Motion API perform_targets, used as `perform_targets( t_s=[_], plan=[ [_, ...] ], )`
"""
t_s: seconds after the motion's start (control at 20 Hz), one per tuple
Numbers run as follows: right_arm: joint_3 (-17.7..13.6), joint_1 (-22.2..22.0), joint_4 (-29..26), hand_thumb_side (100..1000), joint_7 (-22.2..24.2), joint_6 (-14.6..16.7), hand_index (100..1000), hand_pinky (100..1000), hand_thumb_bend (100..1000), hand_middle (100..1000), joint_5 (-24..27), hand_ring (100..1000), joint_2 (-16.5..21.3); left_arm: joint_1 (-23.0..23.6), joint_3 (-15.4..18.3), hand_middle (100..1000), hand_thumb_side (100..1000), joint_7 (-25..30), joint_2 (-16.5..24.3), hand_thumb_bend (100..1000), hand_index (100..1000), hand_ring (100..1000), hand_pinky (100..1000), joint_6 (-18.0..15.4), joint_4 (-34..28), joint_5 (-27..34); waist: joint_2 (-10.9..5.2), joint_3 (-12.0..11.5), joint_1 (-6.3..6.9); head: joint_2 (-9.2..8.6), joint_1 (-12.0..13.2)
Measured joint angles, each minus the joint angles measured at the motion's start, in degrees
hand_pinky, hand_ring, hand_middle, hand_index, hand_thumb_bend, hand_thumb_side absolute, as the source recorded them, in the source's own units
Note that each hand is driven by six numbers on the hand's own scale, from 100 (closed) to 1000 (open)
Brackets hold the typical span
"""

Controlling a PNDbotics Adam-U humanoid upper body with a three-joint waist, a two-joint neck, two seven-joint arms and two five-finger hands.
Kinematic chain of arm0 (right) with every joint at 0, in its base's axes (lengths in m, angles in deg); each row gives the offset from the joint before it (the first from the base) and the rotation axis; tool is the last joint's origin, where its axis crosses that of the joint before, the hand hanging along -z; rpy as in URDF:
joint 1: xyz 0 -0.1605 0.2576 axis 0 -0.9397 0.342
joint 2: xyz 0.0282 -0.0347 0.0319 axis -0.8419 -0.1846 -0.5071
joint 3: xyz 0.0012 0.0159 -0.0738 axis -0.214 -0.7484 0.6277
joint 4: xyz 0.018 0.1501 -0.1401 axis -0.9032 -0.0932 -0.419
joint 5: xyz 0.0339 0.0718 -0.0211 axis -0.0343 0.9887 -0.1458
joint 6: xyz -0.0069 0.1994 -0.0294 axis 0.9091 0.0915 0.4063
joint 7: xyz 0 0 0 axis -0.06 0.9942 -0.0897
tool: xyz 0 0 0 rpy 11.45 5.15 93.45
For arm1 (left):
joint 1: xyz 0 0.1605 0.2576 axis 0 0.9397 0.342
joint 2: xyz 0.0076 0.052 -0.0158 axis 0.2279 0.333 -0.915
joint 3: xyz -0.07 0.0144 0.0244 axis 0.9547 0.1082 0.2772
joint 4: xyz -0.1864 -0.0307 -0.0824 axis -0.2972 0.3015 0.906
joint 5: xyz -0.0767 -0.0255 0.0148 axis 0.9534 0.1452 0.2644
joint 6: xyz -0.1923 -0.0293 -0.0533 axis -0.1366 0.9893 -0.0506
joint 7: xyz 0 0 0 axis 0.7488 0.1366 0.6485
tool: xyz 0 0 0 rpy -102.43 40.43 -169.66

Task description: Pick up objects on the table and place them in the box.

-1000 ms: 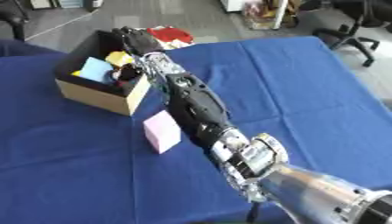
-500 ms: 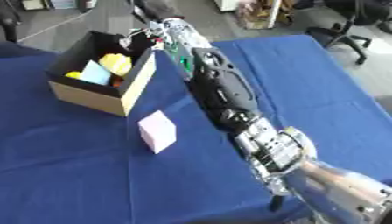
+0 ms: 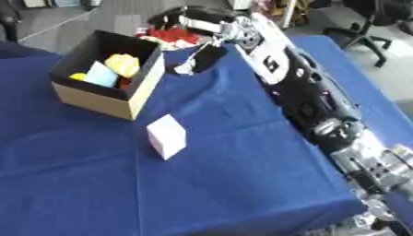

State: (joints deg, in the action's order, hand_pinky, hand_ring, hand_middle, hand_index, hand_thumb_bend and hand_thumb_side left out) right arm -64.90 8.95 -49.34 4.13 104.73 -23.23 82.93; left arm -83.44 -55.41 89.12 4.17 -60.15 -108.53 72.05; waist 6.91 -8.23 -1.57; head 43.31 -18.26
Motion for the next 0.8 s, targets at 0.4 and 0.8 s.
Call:
perform_targets(
  t_s=[0.4, 0.8],
  plan=[
    [7.4, -0.5, 0.0, 221, 9.2, 0.4, 996, 1000, 494, 931, -1.6, 939, -0.6, 0.0, 0.0, 640, 627, 0.0, 0.3, 308, 795, 639, 717, 0.0, 0.0, -0.1, 0.0, -0.6, -0.11, 0.0, 0.0],
    [8.3, 0.8, 9.0, 201, 7.3, 2.3, 994, 1000, 497, 926, -10.8, 943, -7.3, 0.0, 0.0, 639, 627, 0.0, 0.3, 307, 795, 639, 717, 0.0, 0.0, -0.1, 0.0, -1.0, -0.11, -0.02, 0.0]
  ],
)
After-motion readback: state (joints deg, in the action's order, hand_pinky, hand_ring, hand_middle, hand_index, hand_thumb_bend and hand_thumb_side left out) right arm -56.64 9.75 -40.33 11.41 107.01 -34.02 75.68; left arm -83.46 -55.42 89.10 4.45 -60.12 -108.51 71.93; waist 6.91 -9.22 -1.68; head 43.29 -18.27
